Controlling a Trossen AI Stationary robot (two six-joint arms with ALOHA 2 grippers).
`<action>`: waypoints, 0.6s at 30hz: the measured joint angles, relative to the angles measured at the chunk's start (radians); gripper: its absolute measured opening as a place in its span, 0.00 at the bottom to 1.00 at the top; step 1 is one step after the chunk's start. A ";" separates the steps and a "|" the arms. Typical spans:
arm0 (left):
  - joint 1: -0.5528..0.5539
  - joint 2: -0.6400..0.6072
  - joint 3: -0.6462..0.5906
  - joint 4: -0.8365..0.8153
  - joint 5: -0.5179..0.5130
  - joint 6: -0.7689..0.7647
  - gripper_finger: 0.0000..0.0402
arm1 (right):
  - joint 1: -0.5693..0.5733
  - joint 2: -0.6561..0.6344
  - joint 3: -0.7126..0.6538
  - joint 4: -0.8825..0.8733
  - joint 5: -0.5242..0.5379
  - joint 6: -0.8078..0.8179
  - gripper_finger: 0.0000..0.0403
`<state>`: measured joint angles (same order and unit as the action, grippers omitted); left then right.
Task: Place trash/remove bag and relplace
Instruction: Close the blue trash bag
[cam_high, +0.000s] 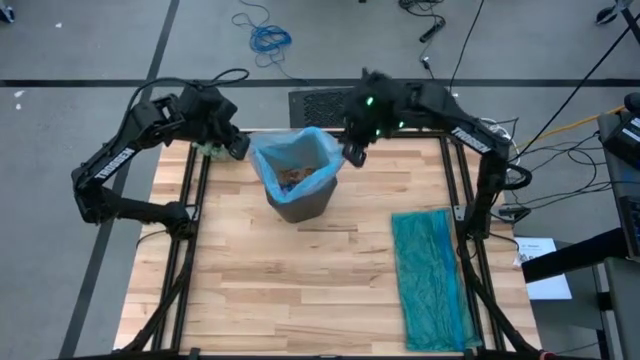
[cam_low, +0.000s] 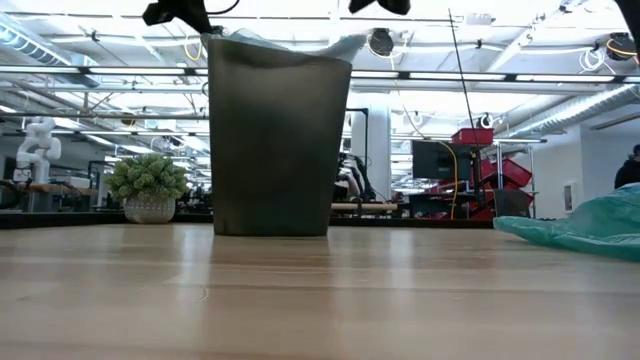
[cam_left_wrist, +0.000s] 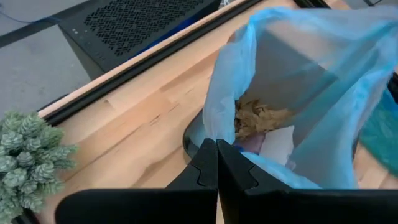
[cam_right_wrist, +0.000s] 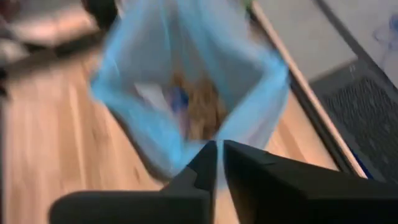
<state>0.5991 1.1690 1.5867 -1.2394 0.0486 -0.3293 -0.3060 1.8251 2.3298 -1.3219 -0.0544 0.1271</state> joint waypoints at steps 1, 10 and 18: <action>0.000 0.000 0.008 0.000 -0.001 0.009 0.00 | -0.014 0.000 0.018 0.020 -0.020 0.015 0.09; 0.000 -0.002 0.139 0.031 -0.027 0.109 0.00 | -0.174 0.058 0.023 0.168 -0.261 0.004 0.46; 0.000 -0.001 0.158 0.027 -0.021 0.137 0.00 | -0.273 0.228 0.021 0.284 -0.479 -0.175 0.52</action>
<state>0.5991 1.1684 1.7447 -1.2121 0.0281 -0.1924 -0.5789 2.0536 2.3512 -1.0381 -0.5330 -0.0478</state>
